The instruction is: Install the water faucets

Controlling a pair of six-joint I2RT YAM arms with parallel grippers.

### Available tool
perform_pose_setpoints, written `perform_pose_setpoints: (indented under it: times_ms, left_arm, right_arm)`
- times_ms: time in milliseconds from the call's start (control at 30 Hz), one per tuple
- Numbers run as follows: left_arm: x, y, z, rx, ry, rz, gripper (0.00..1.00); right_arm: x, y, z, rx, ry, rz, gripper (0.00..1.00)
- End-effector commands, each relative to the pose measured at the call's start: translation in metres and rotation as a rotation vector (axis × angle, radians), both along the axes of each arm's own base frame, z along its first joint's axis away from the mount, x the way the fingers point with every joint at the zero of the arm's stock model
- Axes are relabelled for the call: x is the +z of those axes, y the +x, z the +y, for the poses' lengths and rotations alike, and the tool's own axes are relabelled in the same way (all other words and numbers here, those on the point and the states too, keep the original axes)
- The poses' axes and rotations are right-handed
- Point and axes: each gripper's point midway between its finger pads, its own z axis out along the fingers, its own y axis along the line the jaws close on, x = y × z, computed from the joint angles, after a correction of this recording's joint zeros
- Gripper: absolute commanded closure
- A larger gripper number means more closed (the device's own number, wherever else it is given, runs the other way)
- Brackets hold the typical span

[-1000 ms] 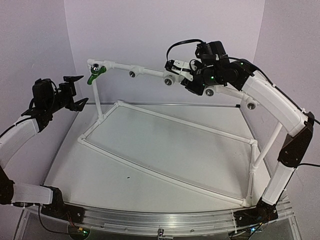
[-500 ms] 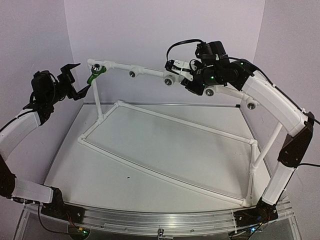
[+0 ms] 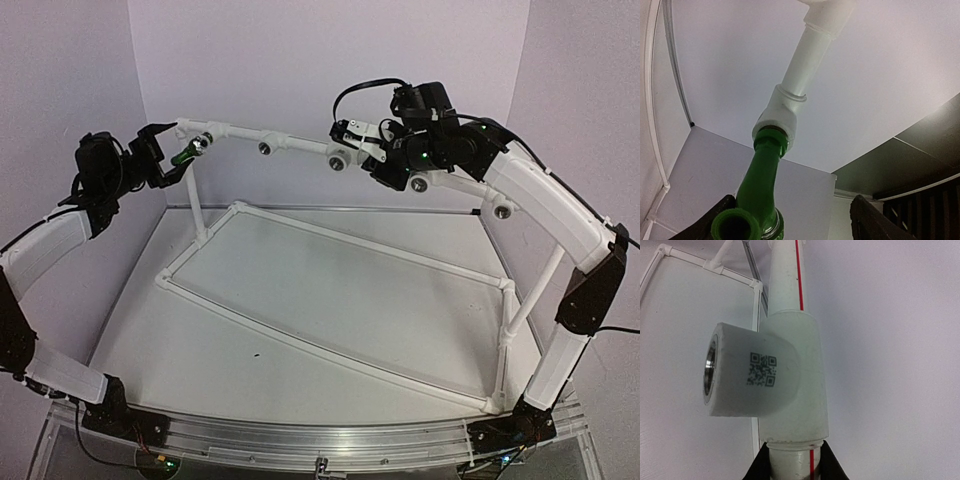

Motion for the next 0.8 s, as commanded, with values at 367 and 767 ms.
perform_pose_setpoints:
  times_ms: [367,767]
  left_arm:
    - [0.031,-0.010,-0.003,0.026,0.319,-0.171,0.42]
    - [0.025,-0.005,-0.011,-0.007,0.468,-0.311,0.58]
  right_arm:
    - [-0.004,-0.005,0.005,-0.048,0.083,0.071,1.00]
    - [-0.004,-0.006,0.003,-0.050,0.076,0.068,1.00]
